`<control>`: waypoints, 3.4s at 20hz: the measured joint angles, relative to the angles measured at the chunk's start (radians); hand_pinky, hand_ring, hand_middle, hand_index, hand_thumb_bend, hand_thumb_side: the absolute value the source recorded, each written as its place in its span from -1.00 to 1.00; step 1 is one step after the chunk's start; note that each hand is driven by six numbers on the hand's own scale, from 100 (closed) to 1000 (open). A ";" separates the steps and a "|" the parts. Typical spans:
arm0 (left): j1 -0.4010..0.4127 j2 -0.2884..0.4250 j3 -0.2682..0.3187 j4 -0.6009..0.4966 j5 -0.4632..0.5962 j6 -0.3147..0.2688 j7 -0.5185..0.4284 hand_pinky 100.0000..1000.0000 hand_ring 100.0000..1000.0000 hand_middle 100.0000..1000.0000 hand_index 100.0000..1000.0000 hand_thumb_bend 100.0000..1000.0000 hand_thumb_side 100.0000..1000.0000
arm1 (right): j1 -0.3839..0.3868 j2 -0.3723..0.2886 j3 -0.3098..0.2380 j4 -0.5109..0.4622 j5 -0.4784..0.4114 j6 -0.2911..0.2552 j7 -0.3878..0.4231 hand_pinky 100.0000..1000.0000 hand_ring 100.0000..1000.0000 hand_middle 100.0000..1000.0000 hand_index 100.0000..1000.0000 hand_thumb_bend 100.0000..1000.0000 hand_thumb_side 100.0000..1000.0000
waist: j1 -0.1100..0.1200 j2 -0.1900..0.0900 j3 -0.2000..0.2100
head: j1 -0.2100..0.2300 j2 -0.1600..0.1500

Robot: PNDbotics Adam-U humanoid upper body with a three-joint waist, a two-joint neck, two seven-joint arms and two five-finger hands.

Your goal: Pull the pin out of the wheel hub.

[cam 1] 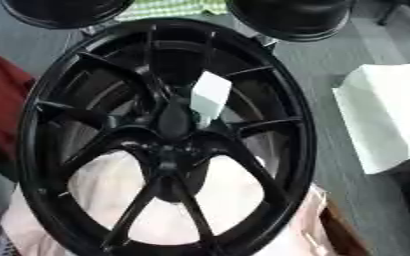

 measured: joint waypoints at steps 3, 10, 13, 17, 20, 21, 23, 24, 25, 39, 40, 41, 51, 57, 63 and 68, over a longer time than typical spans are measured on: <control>0.003 0.008 0.000 0.000 -0.002 0.001 0.001 0.37 0.43 0.20 0.60 -1.00 0.41 | -0.038 -0.073 -0.014 -0.001 -0.050 0.041 0.015 0.65 0.69 0.54 0.67 -1.00 -0.70 | -0.007 0.000 0.003 | 0.012 0.001; 0.004 0.019 0.000 0.000 -0.008 0.001 0.001 0.37 0.43 0.20 0.60 -1.00 0.42 | -0.166 -0.212 -0.005 -0.006 -0.129 0.100 0.096 0.66 0.68 0.52 0.64 -1.00 -0.98 | -0.032 0.000 0.024 | 0.021 0.001; 0.005 0.024 0.000 0.000 -0.008 0.002 0.002 0.37 0.43 0.20 0.60 -0.99 0.43 | -0.228 -0.254 0.016 -0.006 -0.143 0.107 0.146 0.63 0.61 0.48 0.64 -1.00 -1.00 | -0.040 0.000 0.040 | 0.018 0.001; 0.014 0.026 0.000 0.000 -0.008 0.004 0.004 0.36 0.43 0.20 0.60 -0.98 0.44 | -0.313 -0.299 0.056 -0.008 -0.160 0.102 0.223 0.64 0.62 0.48 0.62 -1.00 -1.00 | -0.052 0.001 0.061 | 0.003 0.001; 0.014 0.026 0.000 0.000 -0.008 0.006 0.006 0.36 0.43 0.19 0.60 -0.98 0.44 | -0.349 -0.325 0.093 -0.011 -0.152 0.102 0.287 0.66 0.62 0.48 0.61 -1.00 -1.00 | -0.059 0.003 0.072 | -0.008 -0.006; 0.014 0.026 -0.001 0.000 -0.007 0.006 0.005 0.36 0.43 0.19 0.60 -0.98 0.44 | -0.360 -0.332 0.106 -0.011 -0.138 0.103 0.308 0.66 0.63 0.48 0.60 -1.00 -1.00 | -0.062 0.004 0.078 | -0.014 -0.007; 0.013 0.027 -0.004 0.000 -0.007 0.008 0.004 0.36 0.43 0.19 0.60 -0.98 0.44 | -0.376 -0.339 0.130 -0.011 -0.103 0.101 0.340 0.66 0.63 0.48 0.60 -1.00 -1.00 | -0.069 0.008 0.086 | -0.023 -0.008; 0.012 0.027 -0.006 0.000 -0.007 0.008 0.003 0.36 0.43 0.19 0.60 -0.98 0.44 | -0.381 -0.340 0.139 -0.011 -0.090 0.101 0.351 0.66 0.63 0.48 0.60 -1.00 -1.00 | -0.070 0.008 0.086 | -0.025 -0.008; 0.012 0.027 -0.006 0.000 -0.007 0.009 0.002 0.36 0.43 0.19 0.60 -0.98 0.44 | -0.382 -0.341 0.146 -0.012 -0.080 0.100 0.357 0.66 0.63 0.48 0.60 -1.00 -1.00 | -0.071 0.008 0.086 | -0.026 -0.009; -0.023 0.036 -0.018 0.000 -0.002 0.008 -0.008 0.36 0.43 0.20 0.60 -0.98 0.46 | -0.389 -0.376 0.322 -0.012 0.106 -0.060 0.526 0.68 0.64 0.47 0.60 -1.00 -0.99 | -0.115 0.045 0.173 | -0.122 -0.048; -0.024 0.036 -0.018 0.000 -0.002 0.008 -0.008 0.36 0.43 0.20 0.60 -0.98 0.46 | -0.385 -0.375 0.331 -0.012 0.122 -0.075 0.541 0.68 0.65 0.46 0.60 -1.00 -0.98 | -0.115 0.045 0.174 | -0.125 -0.051; -0.024 0.036 -0.018 0.000 -0.001 0.008 -0.009 0.36 0.43 0.20 0.60 -0.98 0.46 | -0.382 -0.374 0.339 -0.012 0.138 -0.090 0.557 0.68 0.66 0.46 0.61 -1.00 -0.98 | -0.115 0.045 0.175 | -0.128 -0.052; -0.033 0.036 -0.018 0.000 0.002 0.006 -0.013 0.36 0.43 0.20 0.60 -0.98 0.46 | -0.345 -0.343 0.432 -0.012 0.278 -0.208 0.642 0.68 0.68 0.47 0.65 -1.00 -0.73 | -0.116 0.051 0.191 | -0.148 -0.060; -0.034 0.036 -0.019 0.000 0.004 0.008 -0.016 0.37 0.43 0.20 0.60 -0.98 0.46 | -0.350 -0.338 0.455 -0.012 0.311 -0.238 0.612 0.68 0.71 0.52 0.72 -1.00 -0.80 | -0.115 0.054 0.196 | -0.156 -0.061; -0.034 0.036 -0.019 0.000 0.005 0.010 -0.017 0.37 0.43 0.20 0.60 -0.98 0.47 | -0.379 -0.337 0.455 -0.012 0.299 -0.238 0.584 0.68 0.73 0.52 0.77 -1.00 -0.97 | -0.115 0.056 0.198 | -0.162 -0.061; -0.034 0.036 -0.022 0.000 0.006 0.010 -0.018 0.37 0.43 0.19 0.60 -0.97 0.47 | -0.416 -0.337 0.442 -0.012 0.240 -0.225 0.569 0.68 0.74 0.53 0.78 -1.00 -1.00 | -0.119 0.057 0.204 | -0.165 -0.064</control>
